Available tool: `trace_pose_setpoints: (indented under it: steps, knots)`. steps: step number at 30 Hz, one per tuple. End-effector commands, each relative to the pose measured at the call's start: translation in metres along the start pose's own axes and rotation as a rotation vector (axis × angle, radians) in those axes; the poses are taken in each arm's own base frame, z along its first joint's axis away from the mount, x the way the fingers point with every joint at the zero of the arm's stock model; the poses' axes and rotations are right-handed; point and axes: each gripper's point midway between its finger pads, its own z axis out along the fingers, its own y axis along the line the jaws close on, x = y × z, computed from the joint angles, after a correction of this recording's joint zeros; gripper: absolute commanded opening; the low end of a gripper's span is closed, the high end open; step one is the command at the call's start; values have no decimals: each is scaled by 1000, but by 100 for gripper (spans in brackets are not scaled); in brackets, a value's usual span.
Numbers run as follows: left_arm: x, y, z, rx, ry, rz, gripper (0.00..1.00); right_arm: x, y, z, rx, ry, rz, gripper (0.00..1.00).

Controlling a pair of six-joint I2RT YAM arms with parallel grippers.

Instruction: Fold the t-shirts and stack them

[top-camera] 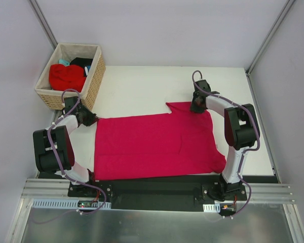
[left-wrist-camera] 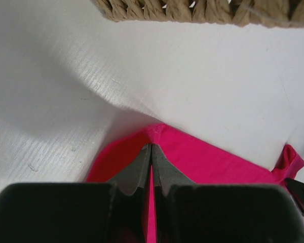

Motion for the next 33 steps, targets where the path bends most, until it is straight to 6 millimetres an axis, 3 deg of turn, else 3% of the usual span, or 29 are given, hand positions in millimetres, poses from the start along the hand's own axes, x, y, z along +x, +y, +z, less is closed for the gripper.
trace_pose_setpoints:
  steps: [1,12,21,23,27,33]
  knots:
    - [-9,-11,-9,14,-35,37,0,-15,7,-1,-20,-23,24,26]
    - [-8,-12,-9,15,-33,39,0,-25,8,-10,-11,-43,9,25]
    - [-8,-12,-9,12,-37,41,0,-18,6,-3,-4,-24,12,22]
    - [-8,-11,-9,9,-38,40,0,-17,5,-2,-4,-20,13,19]
    - [-8,-10,-9,4,-40,41,0,-17,5,0,-1,-19,14,1]
    - [-10,-9,-9,-8,-47,37,0,-22,5,-5,5,-38,17,1]
